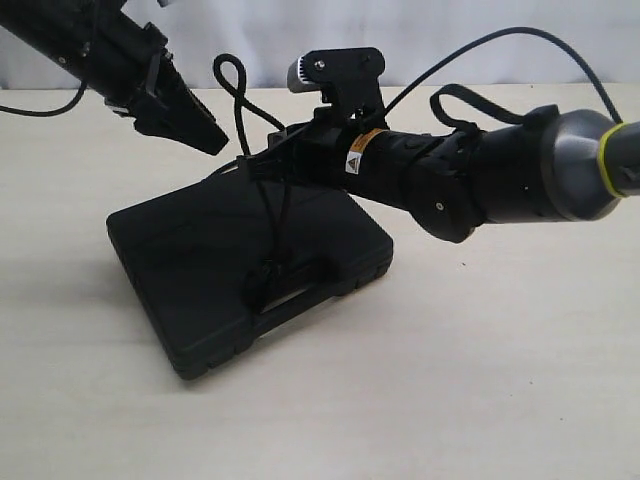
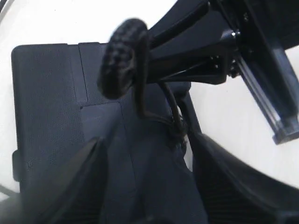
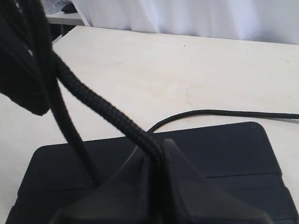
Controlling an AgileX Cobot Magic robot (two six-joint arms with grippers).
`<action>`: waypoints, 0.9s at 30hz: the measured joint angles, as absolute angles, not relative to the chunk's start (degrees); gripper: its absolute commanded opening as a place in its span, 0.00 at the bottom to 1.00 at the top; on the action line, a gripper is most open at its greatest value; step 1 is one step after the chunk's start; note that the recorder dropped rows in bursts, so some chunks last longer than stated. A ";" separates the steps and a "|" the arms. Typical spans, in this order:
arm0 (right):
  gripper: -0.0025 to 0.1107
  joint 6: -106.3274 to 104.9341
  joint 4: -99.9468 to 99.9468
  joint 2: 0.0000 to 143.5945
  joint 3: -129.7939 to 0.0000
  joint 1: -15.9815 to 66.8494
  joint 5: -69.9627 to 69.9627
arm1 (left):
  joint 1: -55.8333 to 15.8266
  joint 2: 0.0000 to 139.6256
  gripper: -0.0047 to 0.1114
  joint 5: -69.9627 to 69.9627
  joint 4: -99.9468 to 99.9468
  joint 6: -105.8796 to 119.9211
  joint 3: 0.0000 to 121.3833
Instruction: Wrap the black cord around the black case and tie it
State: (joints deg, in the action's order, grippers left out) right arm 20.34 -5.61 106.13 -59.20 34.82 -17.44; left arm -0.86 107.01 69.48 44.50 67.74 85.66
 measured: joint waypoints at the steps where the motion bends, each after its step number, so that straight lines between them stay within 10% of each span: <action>1: 0.06 20.34 -5.61 106.13 -59.20 34.82 -17.44 | -1.16 107.01 0.49 69.48 44.66 67.74 85.66; 10: 0.06 20.34 -5.35 106.00 -59.20 34.82 -16.53 | -8.06 108.17 0.48 60.39 43.93 70.77 85.66; 19: 0.06 20.34 -5.22 106.00 -59.20 34.82 -15.49 | -9.59 109.88 0.04 51.30 39.08 70.54 85.66; 27: 0.06 20.34 0.00 105.32 -59.20 34.14 -13.84 | -10.04 109.88 0.04 49.58 25.55 61.40 85.66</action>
